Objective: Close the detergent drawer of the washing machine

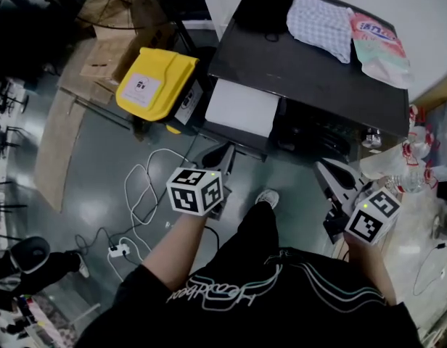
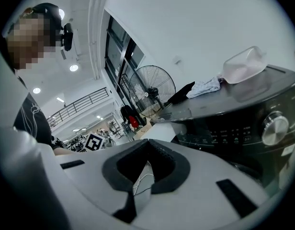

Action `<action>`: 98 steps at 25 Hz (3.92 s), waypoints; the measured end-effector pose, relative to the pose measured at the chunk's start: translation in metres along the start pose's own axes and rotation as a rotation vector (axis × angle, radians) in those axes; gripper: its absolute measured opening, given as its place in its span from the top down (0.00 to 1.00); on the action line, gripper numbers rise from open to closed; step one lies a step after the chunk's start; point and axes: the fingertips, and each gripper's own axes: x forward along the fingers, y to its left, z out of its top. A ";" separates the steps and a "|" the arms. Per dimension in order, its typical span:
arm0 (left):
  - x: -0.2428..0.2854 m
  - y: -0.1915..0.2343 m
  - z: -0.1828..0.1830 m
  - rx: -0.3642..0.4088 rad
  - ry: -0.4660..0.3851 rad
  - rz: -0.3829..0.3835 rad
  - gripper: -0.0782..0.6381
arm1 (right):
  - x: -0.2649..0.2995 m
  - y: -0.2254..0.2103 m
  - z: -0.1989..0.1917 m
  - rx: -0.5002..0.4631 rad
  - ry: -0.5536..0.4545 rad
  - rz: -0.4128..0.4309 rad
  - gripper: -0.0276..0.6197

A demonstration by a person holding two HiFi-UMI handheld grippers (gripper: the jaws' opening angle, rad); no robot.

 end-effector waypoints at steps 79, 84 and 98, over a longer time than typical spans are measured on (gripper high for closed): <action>0.082 -0.023 0.095 -0.014 0.050 -0.150 0.86 | -0.004 -0.038 0.082 -0.067 -0.072 -0.071 0.91; 0.023 -0.070 0.102 0.001 -0.012 -0.224 0.86 | -0.020 -0.004 0.075 -0.124 -0.059 0.022 0.91; -0.137 -0.211 0.089 0.125 -0.214 -0.357 0.86 | -0.098 0.121 0.060 -0.209 -0.166 0.193 0.92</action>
